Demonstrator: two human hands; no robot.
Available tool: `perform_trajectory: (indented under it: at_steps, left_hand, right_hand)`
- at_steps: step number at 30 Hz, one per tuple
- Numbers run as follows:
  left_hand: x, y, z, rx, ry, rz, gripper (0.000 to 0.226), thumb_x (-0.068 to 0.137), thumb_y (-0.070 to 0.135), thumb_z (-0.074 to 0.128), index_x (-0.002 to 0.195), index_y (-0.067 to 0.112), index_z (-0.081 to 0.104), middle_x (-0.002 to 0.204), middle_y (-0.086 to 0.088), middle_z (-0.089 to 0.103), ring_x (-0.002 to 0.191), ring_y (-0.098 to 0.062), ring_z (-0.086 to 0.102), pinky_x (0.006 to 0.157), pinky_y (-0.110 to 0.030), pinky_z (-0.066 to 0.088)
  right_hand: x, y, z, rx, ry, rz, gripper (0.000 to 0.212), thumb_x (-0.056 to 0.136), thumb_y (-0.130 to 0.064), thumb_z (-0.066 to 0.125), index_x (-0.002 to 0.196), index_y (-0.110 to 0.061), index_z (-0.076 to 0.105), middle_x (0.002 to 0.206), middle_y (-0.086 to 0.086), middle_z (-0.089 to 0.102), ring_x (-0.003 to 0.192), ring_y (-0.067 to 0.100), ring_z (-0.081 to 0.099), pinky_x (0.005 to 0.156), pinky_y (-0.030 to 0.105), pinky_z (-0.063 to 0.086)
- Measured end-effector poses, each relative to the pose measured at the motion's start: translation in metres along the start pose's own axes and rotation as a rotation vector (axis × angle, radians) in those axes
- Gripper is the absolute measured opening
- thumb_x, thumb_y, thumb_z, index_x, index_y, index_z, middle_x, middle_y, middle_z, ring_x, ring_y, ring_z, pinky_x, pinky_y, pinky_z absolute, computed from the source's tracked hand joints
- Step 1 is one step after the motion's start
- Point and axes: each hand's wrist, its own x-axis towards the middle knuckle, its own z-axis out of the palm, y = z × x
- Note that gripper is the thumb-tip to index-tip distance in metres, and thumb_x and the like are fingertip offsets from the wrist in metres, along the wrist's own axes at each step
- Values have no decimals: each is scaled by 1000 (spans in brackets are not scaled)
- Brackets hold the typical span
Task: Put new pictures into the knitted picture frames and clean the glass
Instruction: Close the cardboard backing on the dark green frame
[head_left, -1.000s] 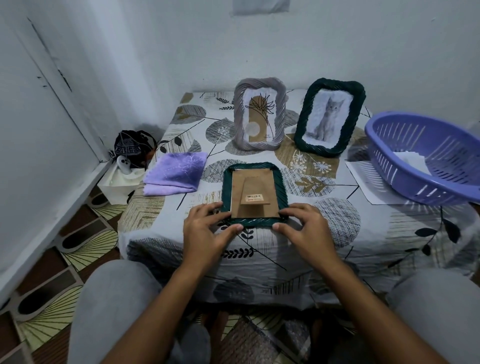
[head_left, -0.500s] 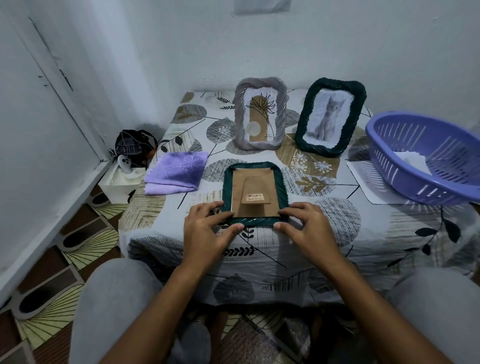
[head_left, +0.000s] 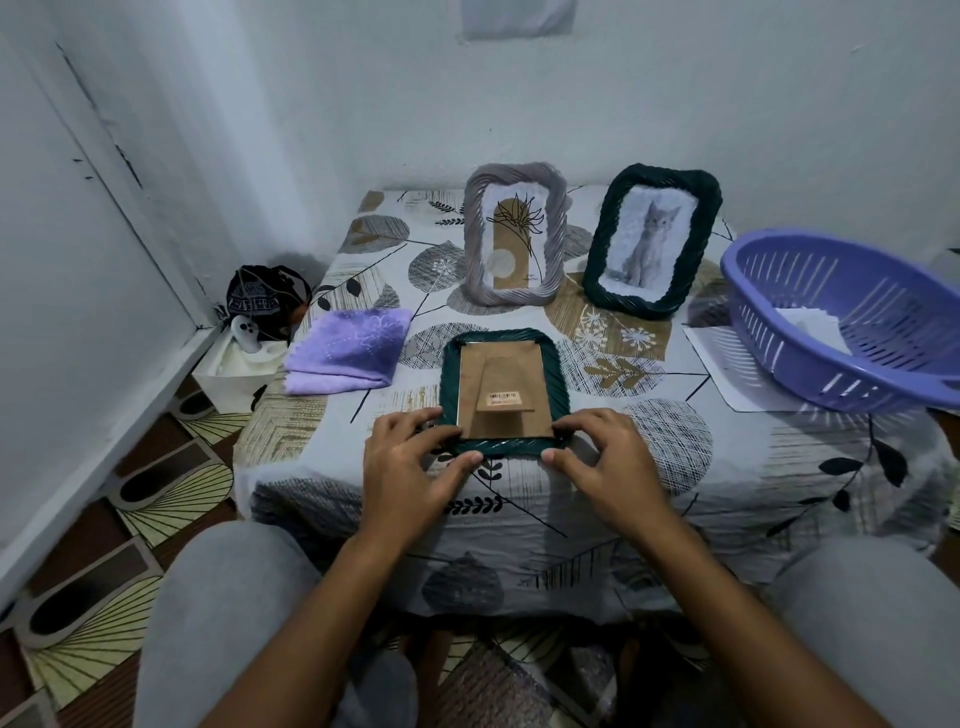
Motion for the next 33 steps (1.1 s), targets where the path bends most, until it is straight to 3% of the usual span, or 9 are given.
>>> perform_trajectory:
  at_steps: [3, 8, 15, 20, 26, 33]
  left_hand:
    - [-2, 4, 0, 33, 0, 20, 50, 76, 58, 60, 106, 20, 72, 113, 4, 63, 105, -16, 47, 85, -41, 46]
    - [-8, 11, 1, 152, -20, 110, 51, 77, 53, 60, 110, 15, 68, 124, -2, 57, 111, -19, 45, 89, -34, 41]
    - [-11, 18, 10, 266, -138, 226, 55, 82, 55, 54, 124, 22, 61, 135, -12, 49, 127, -30, 39, 101, -50, 36]
    - [-13, 28, 17, 304, -232, 228, 60, 84, 60, 49, 136, 31, 50, 143, -18, 42, 134, -36, 33, 102, -59, 34]
    - [-12, 34, 19, 442, -321, 206, 64, 85, 70, 34, 142, 41, 39, 145, -22, 38, 135, -42, 32, 104, -67, 27]
    - [-9, 40, 20, 502, -344, 213, 65, 83, 73, 33, 141, 45, 37, 146, -22, 35, 134, -45, 32, 103, -72, 22]
  right_hand:
    - [0, 1, 0, 6, 7, 16, 38, 77, -30, 77, 112, -19, 64, 102, -9, 54, 101, 12, 48, 85, 31, 43]
    - [1, 1, 1, 14, 16, 6, 33, 75, -28, 78, 104, -19, 67, 100, -7, 57, 100, 13, 49, 81, 30, 40]
    - [1, 3, 3, 12, 19, 3, 29, 74, -27, 78, 99, -17, 69, 100, -4, 61, 99, 14, 49, 82, 30, 40]
    - [1, 3, 3, 3, 17, 1, 29, 75, -29, 77, 100, -17, 68, 102, -3, 62, 99, 13, 49, 82, 30, 39]
    - [1, 2, 3, 10, 20, -1, 28, 75, -27, 77, 99, -16, 69, 102, -2, 61, 99, 13, 49, 82, 28, 39]
    - [2, 2, 2, 24, 18, 4, 28, 75, -26, 78, 98, -14, 69, 101, -1, 61, 100, 15, 50, 85, 33, 42]
